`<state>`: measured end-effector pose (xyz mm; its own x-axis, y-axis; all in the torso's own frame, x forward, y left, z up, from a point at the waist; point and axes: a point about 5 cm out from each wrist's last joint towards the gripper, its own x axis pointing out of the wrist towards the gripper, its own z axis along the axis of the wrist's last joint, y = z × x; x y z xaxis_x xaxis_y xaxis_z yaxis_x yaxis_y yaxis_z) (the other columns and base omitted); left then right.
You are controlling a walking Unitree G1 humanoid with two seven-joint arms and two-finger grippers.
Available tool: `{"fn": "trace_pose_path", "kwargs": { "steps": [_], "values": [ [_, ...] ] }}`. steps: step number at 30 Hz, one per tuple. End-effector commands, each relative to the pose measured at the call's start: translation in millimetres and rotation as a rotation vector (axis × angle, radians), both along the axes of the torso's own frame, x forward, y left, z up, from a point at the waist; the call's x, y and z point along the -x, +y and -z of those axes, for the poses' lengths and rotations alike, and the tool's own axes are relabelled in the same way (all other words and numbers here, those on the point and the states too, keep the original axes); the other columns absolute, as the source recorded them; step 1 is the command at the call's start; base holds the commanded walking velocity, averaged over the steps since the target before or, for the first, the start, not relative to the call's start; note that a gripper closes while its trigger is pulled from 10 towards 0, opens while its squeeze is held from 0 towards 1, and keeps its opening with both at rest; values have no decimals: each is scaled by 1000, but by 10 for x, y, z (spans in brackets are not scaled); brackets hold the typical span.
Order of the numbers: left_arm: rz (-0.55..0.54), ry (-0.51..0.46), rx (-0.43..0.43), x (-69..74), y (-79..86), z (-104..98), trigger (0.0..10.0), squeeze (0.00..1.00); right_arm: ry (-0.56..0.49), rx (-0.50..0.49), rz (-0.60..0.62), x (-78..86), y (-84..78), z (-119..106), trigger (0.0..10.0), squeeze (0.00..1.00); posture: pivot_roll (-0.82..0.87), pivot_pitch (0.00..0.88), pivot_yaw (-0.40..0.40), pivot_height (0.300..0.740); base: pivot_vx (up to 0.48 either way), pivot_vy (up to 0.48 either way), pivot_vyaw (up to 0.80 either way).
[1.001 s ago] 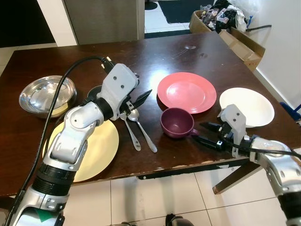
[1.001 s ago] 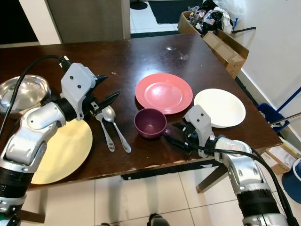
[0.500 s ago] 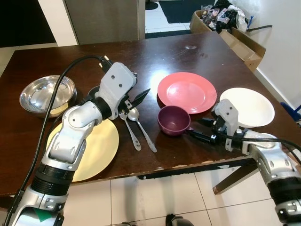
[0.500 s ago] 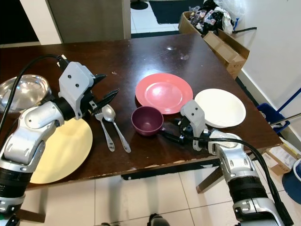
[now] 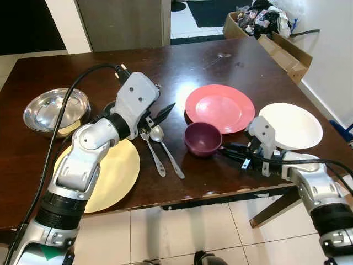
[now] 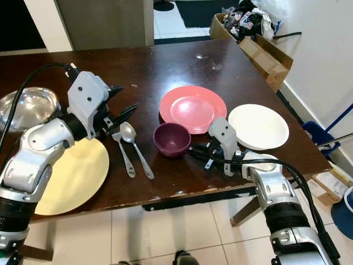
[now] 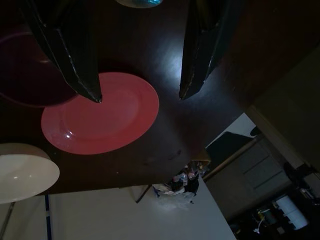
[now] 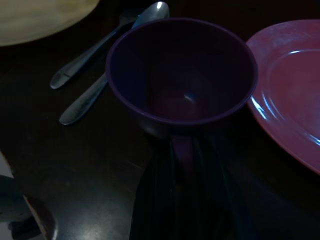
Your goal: Setting the table
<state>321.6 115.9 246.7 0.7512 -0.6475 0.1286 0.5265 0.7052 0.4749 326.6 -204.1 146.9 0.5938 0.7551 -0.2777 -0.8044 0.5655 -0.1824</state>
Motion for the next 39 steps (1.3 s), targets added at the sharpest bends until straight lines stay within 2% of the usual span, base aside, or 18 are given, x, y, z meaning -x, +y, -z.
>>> {"fn": "trace_pose_path", "kwargs": {
  "steps": [1,10,15,16,17,18,20,21,23,25,28,34,39],
  "values": [
    [-10,4,-4,12,23,11,10000,0,7,-12,-15,4,10,2,0,0,-59,72,68,740,0,0,0],
    [-10,4,-1,11,16,15,10000,0,5,-41,-28,-5,12,-29,0,0,-64,68,65,740,0,0,0],
    [-11,6,4,14,1,31,10000,0,-51,-120,15,-4,3,-170,0,0,-71,66,59,740,0,0,0],
    [-11,6,5,15,-1,34,10000,0,-98,-135,45,-5,1,-252,8784,0,-74,66,58,740,0,0,0],
    [-11,6,5,15,-1,34,10000,0,-98,-135,45,-5,1,-252,8784,0,-74,66,58,740,0,0,0],
    [-13,5,8,14,-1,35,10000,0,-149,-152,81,-5,-9,-338,10000,0,-77,66,59,740,0,0,0],
    [-30,2,23,-3,12,17,10000,0,-299,-137,238,-10,-89,-534,10000,0,-82,67,64,740,0,0,0],
    [-41,2,36,-21,24,-2,10000,0,-374,-133,375,-25,-189,-631,10000,0,-89,67,68,740,0,0,0],
    [-43,2,41,-33,30,-14,10000,0,-399,-144,450,-25,-261,-671,10000,0,-96,69,74,740,0,0,0],
    [-43,2,41,-38,32,-19,10000,0,-409,-147,475,-19,-288,-687,10000,0,-96,69,74,740,0,0,0],
    [-46,-3,42,-51,34,-30,10000,0,-441,-140,593,7,-450,-748,10000,0,-103,67,74,740,0,0,0],
    [-42,-4,43,-49,12,-15,10000,0,-456,-159,649,138,-536,-889,10000,0,-121,62,69,740,0,0,0],
    [-14,-8,19,-29,-18,-6,10000,0,-398,-181,612,241,-477,-886,10000,0,-126,63,69,740,0,0,0]
  ]
}}
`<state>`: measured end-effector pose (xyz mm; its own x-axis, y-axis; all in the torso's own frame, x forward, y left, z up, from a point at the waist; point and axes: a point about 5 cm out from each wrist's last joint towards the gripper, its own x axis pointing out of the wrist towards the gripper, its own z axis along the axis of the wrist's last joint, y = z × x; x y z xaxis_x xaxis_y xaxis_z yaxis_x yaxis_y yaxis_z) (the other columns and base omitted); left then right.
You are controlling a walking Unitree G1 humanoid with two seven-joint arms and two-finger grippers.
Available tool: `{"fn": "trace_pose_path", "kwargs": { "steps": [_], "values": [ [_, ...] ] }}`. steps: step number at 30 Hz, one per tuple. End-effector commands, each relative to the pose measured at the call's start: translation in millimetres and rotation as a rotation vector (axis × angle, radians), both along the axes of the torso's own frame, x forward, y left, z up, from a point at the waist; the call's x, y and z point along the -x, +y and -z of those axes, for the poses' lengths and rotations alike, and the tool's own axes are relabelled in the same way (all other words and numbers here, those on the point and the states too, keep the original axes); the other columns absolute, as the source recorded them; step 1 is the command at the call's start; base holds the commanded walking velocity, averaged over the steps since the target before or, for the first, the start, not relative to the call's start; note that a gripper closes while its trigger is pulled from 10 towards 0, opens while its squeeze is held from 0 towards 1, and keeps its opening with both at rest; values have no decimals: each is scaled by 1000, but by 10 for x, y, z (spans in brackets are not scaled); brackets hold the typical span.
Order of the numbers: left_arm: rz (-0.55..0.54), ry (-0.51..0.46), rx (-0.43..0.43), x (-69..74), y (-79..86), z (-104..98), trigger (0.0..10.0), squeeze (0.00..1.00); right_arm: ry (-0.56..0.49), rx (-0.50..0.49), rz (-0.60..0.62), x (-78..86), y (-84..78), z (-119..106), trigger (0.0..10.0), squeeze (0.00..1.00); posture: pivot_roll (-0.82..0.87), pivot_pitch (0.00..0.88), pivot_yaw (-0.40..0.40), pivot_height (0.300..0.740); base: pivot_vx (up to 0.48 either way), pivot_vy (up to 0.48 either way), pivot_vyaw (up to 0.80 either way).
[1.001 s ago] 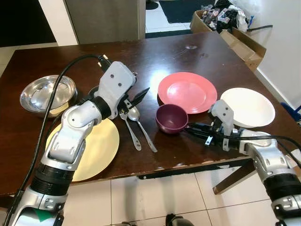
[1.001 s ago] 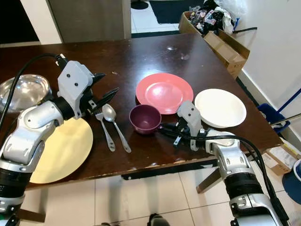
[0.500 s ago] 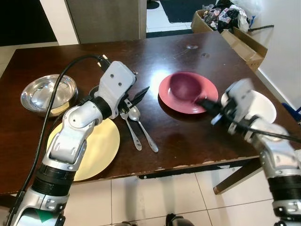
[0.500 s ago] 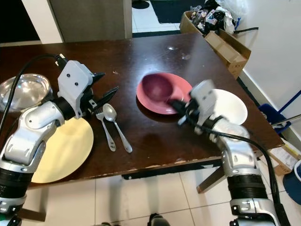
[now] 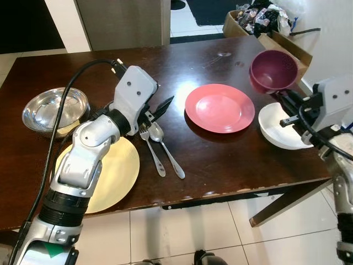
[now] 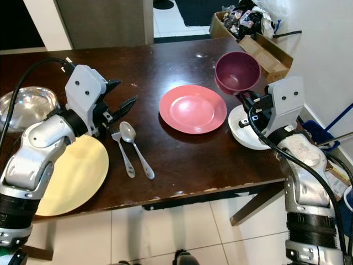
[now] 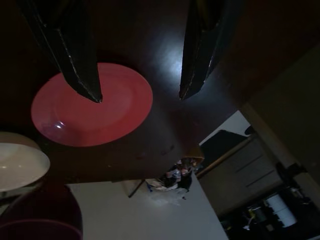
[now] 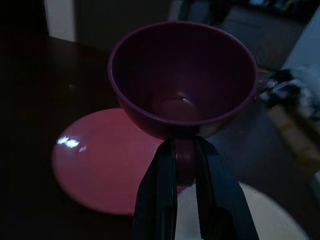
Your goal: Setting the table
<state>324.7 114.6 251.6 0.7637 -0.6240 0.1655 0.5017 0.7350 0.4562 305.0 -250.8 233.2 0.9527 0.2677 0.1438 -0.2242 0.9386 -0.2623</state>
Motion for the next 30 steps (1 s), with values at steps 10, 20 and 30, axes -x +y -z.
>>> {"fn": "trace_pose_path", "kwargs": {
  "steps": [10,20,30],
  "values": [
    [188,-7,-97,55,-37,-163,10000,0,194,-7,20,398,52,141,10000,0,-141,71,57,740,0,0,0],
    [253,-22,-104,-7,-219,-201,10000,0,324,-155,45,714,214,459,10000,0,-171,83,79,740,0,0,0],
    [274,1,-109,-29,-240,-174,10000,0,428,-154,151,818,132,783,10000,0,-170,94,92,740,0,0,0]
  ]
}}
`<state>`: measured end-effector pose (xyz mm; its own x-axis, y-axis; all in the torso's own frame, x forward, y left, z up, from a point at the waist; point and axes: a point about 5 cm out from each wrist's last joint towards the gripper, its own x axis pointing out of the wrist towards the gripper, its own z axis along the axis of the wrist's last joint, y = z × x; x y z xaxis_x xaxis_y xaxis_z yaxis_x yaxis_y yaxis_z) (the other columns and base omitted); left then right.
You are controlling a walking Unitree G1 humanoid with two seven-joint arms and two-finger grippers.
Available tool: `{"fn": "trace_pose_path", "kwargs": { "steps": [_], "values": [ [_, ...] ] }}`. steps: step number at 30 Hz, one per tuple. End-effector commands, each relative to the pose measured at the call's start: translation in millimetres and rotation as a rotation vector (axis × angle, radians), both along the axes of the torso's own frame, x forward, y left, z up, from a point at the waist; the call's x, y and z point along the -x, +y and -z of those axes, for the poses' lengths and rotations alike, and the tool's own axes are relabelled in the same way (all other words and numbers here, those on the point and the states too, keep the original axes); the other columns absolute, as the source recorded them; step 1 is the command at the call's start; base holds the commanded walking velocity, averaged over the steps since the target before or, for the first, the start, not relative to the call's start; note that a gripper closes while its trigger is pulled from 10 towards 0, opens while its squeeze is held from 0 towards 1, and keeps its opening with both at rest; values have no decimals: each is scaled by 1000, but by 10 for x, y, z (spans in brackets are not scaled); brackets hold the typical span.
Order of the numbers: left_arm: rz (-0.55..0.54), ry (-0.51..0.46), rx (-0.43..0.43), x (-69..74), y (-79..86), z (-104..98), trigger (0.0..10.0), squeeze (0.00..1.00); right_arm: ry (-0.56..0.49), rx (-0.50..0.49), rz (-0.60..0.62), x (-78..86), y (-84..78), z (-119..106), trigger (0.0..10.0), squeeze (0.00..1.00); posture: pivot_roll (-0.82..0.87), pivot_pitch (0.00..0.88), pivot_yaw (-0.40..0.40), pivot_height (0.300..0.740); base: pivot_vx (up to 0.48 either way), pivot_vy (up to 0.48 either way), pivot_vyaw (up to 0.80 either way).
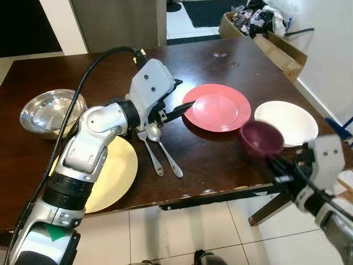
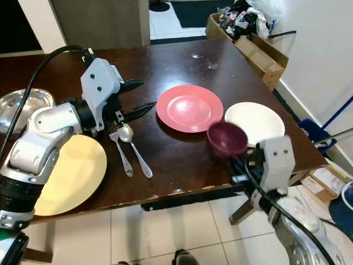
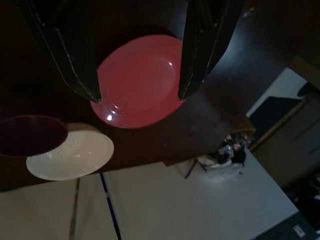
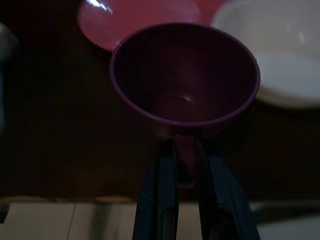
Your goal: Setting the table
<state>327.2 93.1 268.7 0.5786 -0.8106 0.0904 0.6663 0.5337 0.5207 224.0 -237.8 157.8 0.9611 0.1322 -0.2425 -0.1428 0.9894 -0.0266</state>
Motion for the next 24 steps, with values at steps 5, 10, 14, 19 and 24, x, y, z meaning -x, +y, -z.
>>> {"fn": "trace_pose_path", "kwargs": {
  "steps": [5,10,14,19,24],
  "values": [
    [16,7,-5,-10,-23,20,10000,0,-10,31,-7,-60,-4,91,10000,0,-158,94,91,740,0,0,0],
    [7,10,-1,-6,-10,29,10000,0,-18,66,-18,-101,-7,119,10000,0,-157,94,90,740,0,0,0],
    [5,14,-1,6,-3,48,10000,0,-20,65,-23,-117,-4,145,10000,0,-152,93,89,740,0,0,0],
    [5,14,1,5,-16,47,10000,0,-37,57,-58,-114,36,136,10000,1000,-152,93,91,740,0,0,0],
    [7,14,3,3,-27,51,10000,0,-63,84,-47,-109,19,107,10000,1000,-158,94,93,740,0,0,0]
  ]
}}
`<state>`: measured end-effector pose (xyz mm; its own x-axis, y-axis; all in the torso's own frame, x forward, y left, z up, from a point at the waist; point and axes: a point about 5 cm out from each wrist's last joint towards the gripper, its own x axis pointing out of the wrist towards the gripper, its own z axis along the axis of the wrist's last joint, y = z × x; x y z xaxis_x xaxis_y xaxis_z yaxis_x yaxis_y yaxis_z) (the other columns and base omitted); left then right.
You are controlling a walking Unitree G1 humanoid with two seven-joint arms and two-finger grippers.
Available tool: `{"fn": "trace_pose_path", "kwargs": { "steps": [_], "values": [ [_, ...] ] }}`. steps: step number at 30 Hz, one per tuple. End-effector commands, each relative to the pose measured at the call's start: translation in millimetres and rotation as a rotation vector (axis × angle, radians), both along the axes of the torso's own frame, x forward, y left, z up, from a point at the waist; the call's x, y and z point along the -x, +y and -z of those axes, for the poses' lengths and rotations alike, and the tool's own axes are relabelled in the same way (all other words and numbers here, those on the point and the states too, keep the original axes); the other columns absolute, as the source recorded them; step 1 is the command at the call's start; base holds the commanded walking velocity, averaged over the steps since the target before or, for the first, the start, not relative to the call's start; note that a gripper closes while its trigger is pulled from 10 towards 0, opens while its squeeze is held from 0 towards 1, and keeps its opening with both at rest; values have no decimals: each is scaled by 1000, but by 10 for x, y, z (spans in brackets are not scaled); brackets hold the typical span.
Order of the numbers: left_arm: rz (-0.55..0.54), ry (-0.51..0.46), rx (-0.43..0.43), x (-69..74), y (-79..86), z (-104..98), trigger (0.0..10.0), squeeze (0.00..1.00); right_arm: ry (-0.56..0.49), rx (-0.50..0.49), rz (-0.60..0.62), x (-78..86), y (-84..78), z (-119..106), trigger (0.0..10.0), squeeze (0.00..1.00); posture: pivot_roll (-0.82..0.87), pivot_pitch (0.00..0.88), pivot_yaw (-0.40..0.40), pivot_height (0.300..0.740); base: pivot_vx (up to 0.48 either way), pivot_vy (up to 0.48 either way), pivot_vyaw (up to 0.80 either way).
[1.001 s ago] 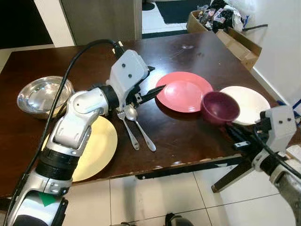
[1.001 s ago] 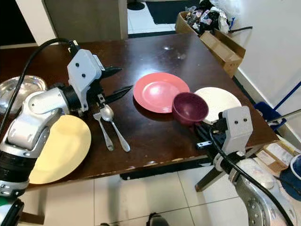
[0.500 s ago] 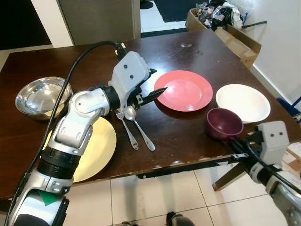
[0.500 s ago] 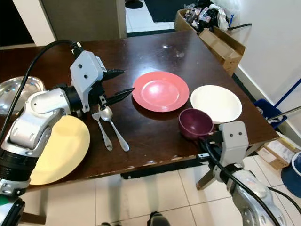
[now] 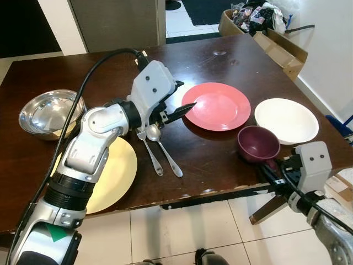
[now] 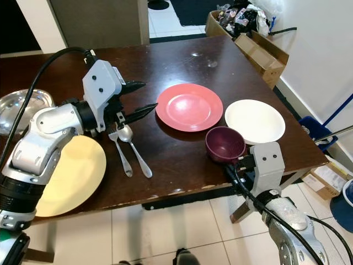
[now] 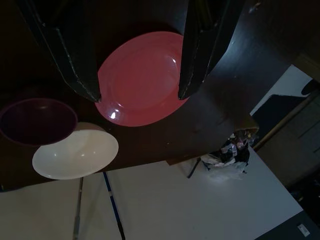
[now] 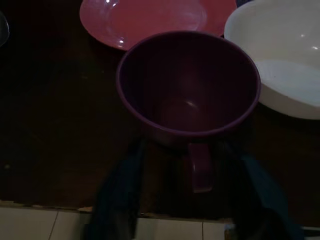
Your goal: Setting the table
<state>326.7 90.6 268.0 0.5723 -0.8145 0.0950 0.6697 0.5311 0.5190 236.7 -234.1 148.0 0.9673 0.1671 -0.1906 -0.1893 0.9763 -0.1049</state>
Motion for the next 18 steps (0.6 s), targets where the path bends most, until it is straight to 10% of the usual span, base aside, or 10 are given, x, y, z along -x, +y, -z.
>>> {"fn": "trace_pose_path", "kwargs": {
  "steps": [1,2,3,18],
  "values": [
    [0,16,-2,-2,-4,46,10000,0,-4,21,11,17,-26,3,10000,1000,-158,94,93,740,0,0,0],
    [1,17,-1,-2,-6,48,10000,0,-12,31,13,17,-35,-13,10000,1000,-158,94,91,740,0,0,0],
    [1,18,0,-1,-8,49,10000,0,-17,38,14,16,-40,-25,10000,0,-158,94,91,740,0,0,0],
    [-35,39,29,-8,5,99,10000,0,-301,49,-48,45,81,-838,10000,0,-172,93,86,740,0,0,0]
  ]
}}
